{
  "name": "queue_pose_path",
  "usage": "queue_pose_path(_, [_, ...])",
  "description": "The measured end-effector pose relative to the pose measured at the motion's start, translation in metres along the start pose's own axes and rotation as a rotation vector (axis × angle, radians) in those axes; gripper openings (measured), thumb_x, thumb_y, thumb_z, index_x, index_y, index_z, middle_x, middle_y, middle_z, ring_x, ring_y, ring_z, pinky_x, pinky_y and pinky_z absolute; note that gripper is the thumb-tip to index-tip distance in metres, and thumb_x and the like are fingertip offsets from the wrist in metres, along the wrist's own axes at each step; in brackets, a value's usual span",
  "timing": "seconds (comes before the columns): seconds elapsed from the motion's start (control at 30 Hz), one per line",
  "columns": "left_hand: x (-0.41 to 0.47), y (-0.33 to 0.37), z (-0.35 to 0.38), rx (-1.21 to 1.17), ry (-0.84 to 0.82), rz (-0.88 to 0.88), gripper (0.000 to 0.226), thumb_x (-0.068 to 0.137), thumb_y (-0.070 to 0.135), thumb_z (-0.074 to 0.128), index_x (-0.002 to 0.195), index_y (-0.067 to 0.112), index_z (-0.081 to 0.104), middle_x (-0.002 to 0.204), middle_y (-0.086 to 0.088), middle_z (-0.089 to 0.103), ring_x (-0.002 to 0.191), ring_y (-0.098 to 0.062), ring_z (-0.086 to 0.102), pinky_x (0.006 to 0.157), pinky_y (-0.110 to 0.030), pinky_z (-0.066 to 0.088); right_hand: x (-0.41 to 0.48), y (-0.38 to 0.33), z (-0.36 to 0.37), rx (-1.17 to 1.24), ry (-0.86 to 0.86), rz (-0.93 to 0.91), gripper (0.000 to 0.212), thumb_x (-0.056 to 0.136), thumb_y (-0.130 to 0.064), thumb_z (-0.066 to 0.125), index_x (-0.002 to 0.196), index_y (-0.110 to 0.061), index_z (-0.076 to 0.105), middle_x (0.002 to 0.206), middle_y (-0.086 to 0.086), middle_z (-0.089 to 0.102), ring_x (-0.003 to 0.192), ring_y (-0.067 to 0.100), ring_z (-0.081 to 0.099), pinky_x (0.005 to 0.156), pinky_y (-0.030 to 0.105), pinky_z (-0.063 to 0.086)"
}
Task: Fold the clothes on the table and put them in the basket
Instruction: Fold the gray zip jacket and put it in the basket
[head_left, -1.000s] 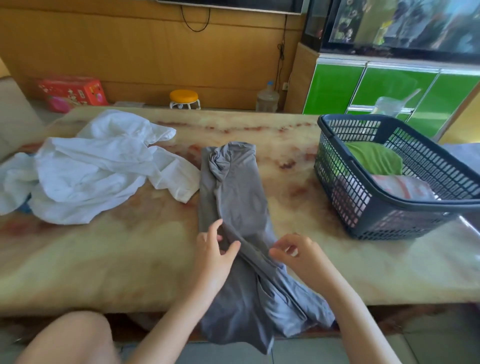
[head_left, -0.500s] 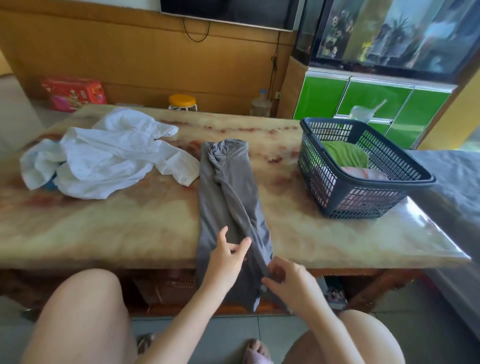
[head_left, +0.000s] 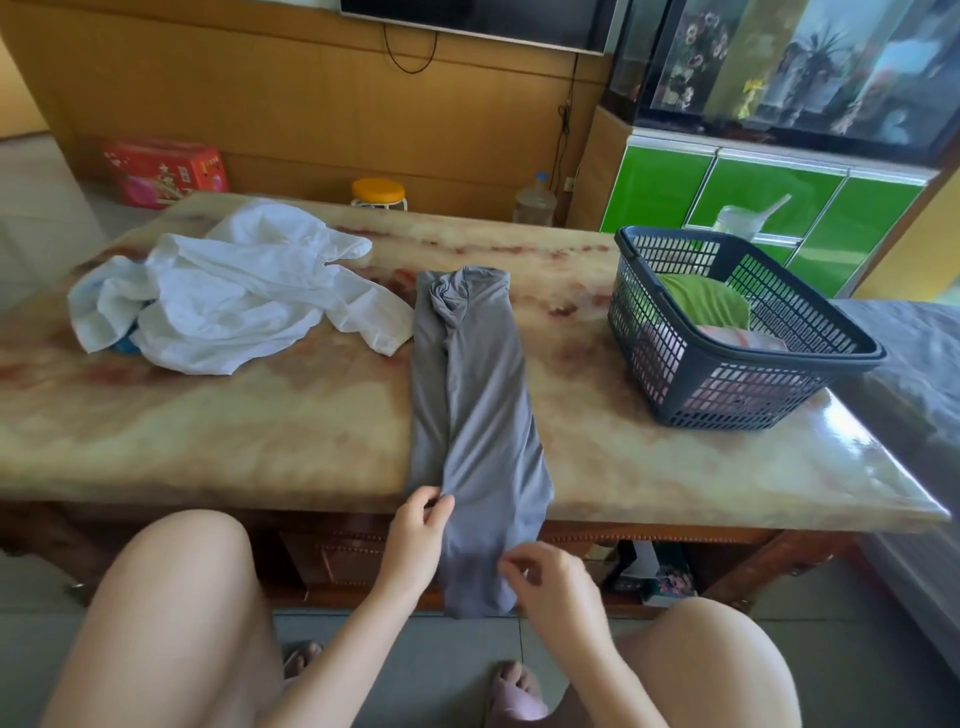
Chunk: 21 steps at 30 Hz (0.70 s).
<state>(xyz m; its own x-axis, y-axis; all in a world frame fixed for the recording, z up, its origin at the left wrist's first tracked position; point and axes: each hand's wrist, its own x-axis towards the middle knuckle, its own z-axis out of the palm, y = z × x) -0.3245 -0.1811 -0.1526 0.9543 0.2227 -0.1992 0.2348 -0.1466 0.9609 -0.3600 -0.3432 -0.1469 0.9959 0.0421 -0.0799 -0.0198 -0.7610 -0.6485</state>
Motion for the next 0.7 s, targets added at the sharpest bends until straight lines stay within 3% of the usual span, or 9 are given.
queue_pose_path(0.13, [0.003, 0.004, -0.002, -0.025, 0.006, 0.074, 0.013, 0.097, 0.019, 0.051, 0.09, 0.011, 0.059, 0.082, -0.001, 0.062, 0.077, -0.009, 0.054, 0.069, -0.018, 0.039, 0.018, 0.005, -0.016, 0.324, 0.288, 0.168, 0.014, 0.085, -0.026, 0.069, 0.096, -0.026, 0.061, 0.087, -0.013, 0.065, 0.08, 0.007, 0.061, 0.07, 0.028, 0.048])
queue_pose_path(0.23, [0.008, 0.008, 0.002, -0.059, -0.023, 0.072, 0.012, 0.091, 0.024, 0.061, 0.088, 0.012, 0.061, 0.075, -0.002, 0.064, 0.071, -0.01, 0.056, 0.067, -0.024, 0.042, 0.029, 0.002, -0.014, 0.416, 0.327, 0.207, 0.021, 0.082, -0.03, 0.073, 0.097, -0.023, 0.059, 0.09, -0.012, 0.064, 0.082, 0.006, 0.06, 0.071, 0.026, 0.046])
queue_pose_path(0.33, [0.012, 0.007, 0.007, -0.032, -0.035, 0.057, 0.012, 0.088, 0.022, 0.066, 0.094, 0.013, 0.061, 0.084, -0.002, 0.069, 0.08, -0.013, 0.065, 0.076, -0.031, 0.049, 0.035, 0.003, -0.005, 0.483, 0.314, 0.258, 0.02, 0.08, -0.03, 0.075, 0.088, -0.017, 0.061, 0.082, -0.005, 0.065, 0.078, 0.01, 0.061, 0.067, 0.023, 0.044])
queue_pose_path(0.47, [0.01, 0.01, 0.012, -0.157, -0.157, -0.066, 0.015, 0.089, 0.022, 0.064, 0.1, 0.013, 0.063, 0.097, -0.007, 0.071, 0.095, -0.02, 0.066, 0.086, -0.036, 0.05, 0.036, 0.012, 0.007, 0.495, 0.242, 0.215, 0.017, 0.082, -0.026, 0.073, 0.067, -0.024, 0.064, 0.071, 0.002, 0.065, 0.081, 0.026, 0.058, 0.071, 0.037, 0.047])
queue_pose_path(0.6, [0.002, 0.01, 0.015, -0.194, -0.234, -0.131, 0.035, 0.077, 0.029, 0.077, 0.108, 0.016, 0.066, 0.1, 0.001, 0.073, 0.097, -0.014, 0.067, 0.093, -0.037, 0.051, 0.031, 0.012, 0.0, 0.606, 0.239, 0.225, 0.017, 0.09, -0.015, 0.063, 0.076, -0.007, 0.058, 0.07, 0.003, 0.059, 0.074, 0.019, 0.053, 0.064, 0.024, 0.04])
queue_pose_path(0.7, [-0.006, 0.012, 0.022, -0.373, -0.295, -0.182, 0.039, 0.081, 0.02, 0.072, 0.118, 0.01, 0.063, 0.106, -0.004, 0.072, 0.101, -0.018, 0.067, 0.094, -0.036, 0.05, 0.026, 0.008, -0.003, 0.664, 0.204, 0.171, 0.021, 0.093, -0.016, 0.058, 0.083, 0.002, 0.052, 0.073, 0.015, 0.054, 0.071, 0.02, 0.05, 0.066, 0.03, 0.039])
